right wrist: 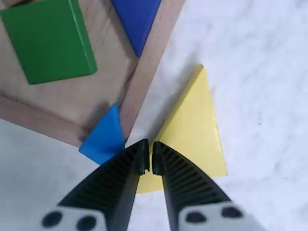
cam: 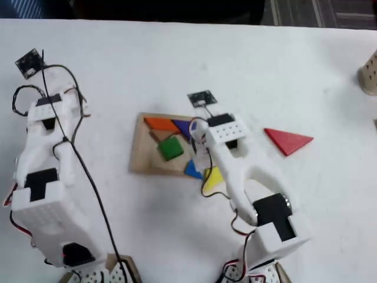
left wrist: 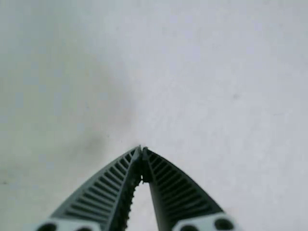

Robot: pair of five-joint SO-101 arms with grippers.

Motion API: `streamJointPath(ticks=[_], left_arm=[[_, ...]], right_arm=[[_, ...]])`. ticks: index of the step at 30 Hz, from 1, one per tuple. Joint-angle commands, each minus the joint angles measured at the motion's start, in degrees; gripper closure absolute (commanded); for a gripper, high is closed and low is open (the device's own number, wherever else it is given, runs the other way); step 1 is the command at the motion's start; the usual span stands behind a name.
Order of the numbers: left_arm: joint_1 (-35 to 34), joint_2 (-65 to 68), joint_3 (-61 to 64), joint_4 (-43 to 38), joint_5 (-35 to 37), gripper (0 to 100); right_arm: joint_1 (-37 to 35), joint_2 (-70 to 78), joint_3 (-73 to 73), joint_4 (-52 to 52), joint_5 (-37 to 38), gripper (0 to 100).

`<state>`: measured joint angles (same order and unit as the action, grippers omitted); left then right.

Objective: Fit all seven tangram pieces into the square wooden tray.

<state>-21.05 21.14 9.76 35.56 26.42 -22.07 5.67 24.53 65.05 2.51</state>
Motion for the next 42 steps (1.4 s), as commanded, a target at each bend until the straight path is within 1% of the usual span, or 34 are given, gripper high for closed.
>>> streamJointPath(ticks=[1,6,11,22,25,28,29,32,36,42], left_arm=[[1.1,-0.75,-2.73,0.53,-0.7,98],[1.1,-0.75,-2.73,0.62,-0.7,98],[1.1,-0.75,-2.73,0.62,-0.7,98],[1.1,-0.75,-2.81,0.62,-0.7,98],[1.1,-0.75,-2.81,0.62,-0.7,98],[1.1,-0.75,-2.81,0.62,-0.7,98],[1.1,-0.75,-2.81,0.62,-0.7,98],[1.1,-0.75,-2.9,0.62,-0.7,98],[1.1,-0.75,-2.81,0.62,-0.7,98],[1.1,-0.75,-2.81,0.62,-0.79,98]], right_arm=[[-2.33,-2.86,0.0,-0.66,0.62,98.1],[-5.05,-2.86,1.32,-0.66,0.44,98.1],[-5.58,-3.3,1.41,-0.48,-2.29,98.1],[-4.0,-4.0,0.44,0.57,-2.46,98.1],[-1.54,-8.04,-0.62,3.65,-2.55,98.1],[-0.4,-14.37,2.55,3.03,-2.55,98.1],[-1.1,-16.31,4.57,1.89,-2.55,98.1],[-6.2,-21.58,11.96,-3.21,-2.55,98.1],[-11.91,-23.52,17.05,-8.04,-2.64,98.1],[-12.53,-15.16,14.42,-10.59,-2.73,98.1]])
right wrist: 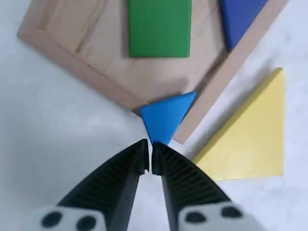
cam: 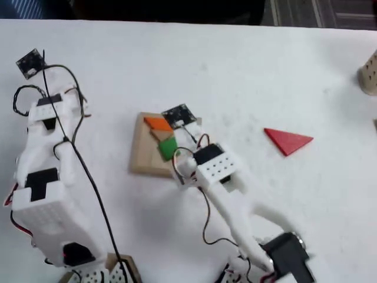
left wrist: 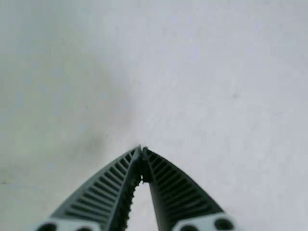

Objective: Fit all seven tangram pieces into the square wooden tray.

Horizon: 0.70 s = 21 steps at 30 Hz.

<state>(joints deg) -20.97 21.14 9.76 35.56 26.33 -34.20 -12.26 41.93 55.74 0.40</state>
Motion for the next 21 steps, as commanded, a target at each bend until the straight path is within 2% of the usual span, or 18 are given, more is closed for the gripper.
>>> streamJointPath(ticks=[1,9,21], left_arm=[[1.01,-0.75,-2.81,0.62,-0.7,98],[1.01,-0.75,-2.73,0.62,-0.7,98],[1.01,-0.75,-2.73,0.62,-0.7,98]], right_arm=[[-0.4,4.44,-4.31,-1.36,-0.88,98.1],[0.4,12.97,-12.13,-1.1,-2.81,98.1],[3.38,9.63,-12.75,-0.13,-2.9,98.1]])
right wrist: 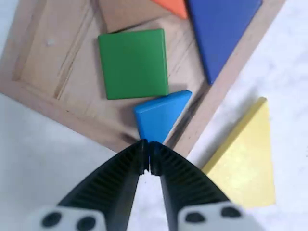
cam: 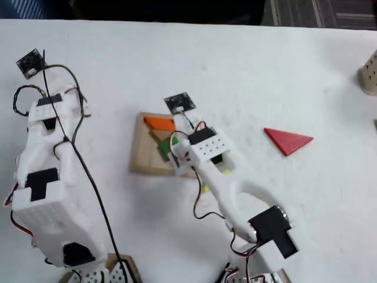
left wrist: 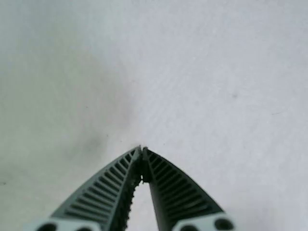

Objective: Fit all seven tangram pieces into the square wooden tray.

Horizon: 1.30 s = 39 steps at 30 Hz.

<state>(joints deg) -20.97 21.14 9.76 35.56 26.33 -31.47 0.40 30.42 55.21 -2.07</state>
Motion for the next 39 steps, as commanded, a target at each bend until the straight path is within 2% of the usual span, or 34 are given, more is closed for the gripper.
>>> streamJointPath(ticks=[1,17,29,39], left_arm=[[1.01,-0.75,-2.73,0.62,-0.7,98],[1.01,-0.75,-2.73,0.62,-0.7,98],[1.01,-0.75,-2.73,0.62,-0.7,98],[1.01,-0.75,-2.73,0.62,-0.7,98]], right_arm=[[0.66,-3.21,-1.23,0.57,-0.44,98.1],[0.75,-2.77,-1.93,-3.3,-0.53,98.1],[2.15,5.85,-7.21,-4.44,-0.44,98.1],[4.97,-1.63,-6.86,0.04,-0.7,98.1]])
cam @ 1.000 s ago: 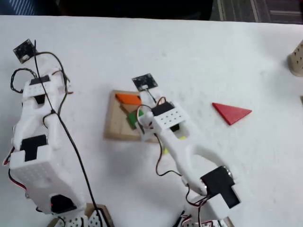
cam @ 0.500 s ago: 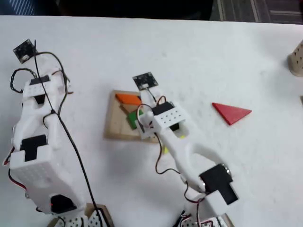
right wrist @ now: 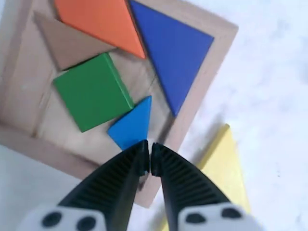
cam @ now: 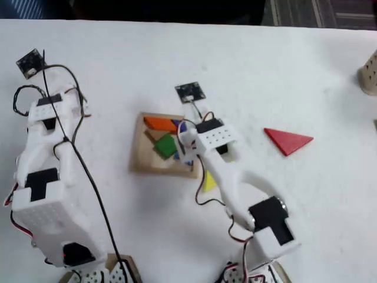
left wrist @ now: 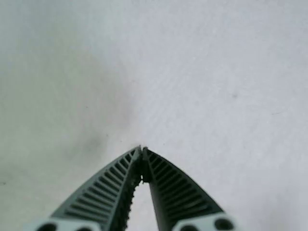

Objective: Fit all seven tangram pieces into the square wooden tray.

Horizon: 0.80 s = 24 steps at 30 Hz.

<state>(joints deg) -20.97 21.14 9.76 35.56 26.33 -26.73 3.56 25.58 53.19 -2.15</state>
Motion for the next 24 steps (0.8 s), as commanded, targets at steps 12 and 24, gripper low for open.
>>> streamJointPath(ticks=[12,24], left_arm=[[1.1,-0.57,-2.81,0.62,-0.7,98],[1.1,-0.4,-2.99,0.53,-0.7,98]], right_arm=[[-7.34,-6.29,-0.53,-8.48,-6.86,98.1],[-14.37,-0.57,0.97,-18.24,-4.66,98.1]])
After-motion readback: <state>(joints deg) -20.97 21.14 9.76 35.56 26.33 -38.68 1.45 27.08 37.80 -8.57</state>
